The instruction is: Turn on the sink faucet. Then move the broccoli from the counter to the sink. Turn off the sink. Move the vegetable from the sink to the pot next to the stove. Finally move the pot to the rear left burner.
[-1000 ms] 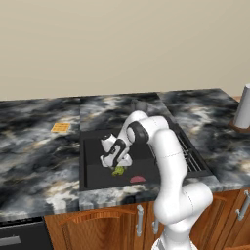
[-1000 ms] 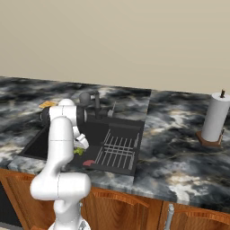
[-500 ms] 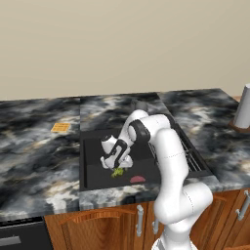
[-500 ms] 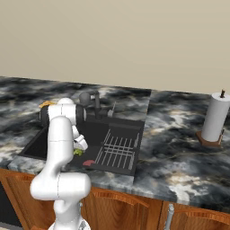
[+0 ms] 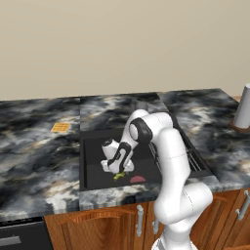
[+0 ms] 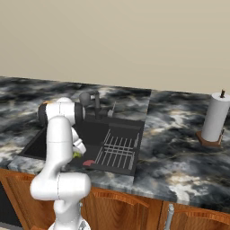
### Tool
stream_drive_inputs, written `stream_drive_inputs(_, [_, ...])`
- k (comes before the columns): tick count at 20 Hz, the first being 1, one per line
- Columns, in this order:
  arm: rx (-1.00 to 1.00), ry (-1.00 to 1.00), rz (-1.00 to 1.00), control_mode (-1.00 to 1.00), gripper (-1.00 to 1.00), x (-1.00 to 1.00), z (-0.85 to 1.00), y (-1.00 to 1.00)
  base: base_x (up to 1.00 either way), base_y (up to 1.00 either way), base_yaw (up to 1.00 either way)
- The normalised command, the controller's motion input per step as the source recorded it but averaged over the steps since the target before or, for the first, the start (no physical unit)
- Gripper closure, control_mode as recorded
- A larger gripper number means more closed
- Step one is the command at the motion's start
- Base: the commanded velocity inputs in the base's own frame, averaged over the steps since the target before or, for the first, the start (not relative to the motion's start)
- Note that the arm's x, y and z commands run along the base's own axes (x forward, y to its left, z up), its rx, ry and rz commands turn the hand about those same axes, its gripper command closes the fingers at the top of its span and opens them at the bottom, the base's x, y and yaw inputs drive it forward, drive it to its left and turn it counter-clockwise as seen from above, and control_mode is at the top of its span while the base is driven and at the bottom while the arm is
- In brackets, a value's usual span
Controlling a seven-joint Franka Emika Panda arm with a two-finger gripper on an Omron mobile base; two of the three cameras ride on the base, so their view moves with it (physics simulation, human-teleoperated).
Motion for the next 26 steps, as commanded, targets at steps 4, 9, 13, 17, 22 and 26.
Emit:
stream_drive_inputs(4, [0.0,-0.04,0.0,-1.0,-1.0,-0.1,-0.01,0.0,0.0,0.0,0.0])
stream_drive_inputs(9, [0.0,-0.02,0.0,-1.0,1.0,-0.07,-0.13,0.01,0.0,0.0,0.0])
stream_drive_inputs(13, [0.0,0.0,0.0,-1.0,1.0,0.0,-0.18,0.0,0.0,0.0,0.0])
stream_drive_inputs(17, [0.0,0.0,0.0,-1.0,1.0,0.0,-0.07,0.0,0.0,0.0,0.0])
stream_drive_inputs(22, [0.0,0.0,0.0,-1.0,1.0,0.0,-0.27,0.0,0.0,0.0,0.0])
stream_drive_inputs(26, [-0.01,-0.06,0.0,-1.0,1.0,0.0,-0.46,-0.02,0.0,0.0,0.0])
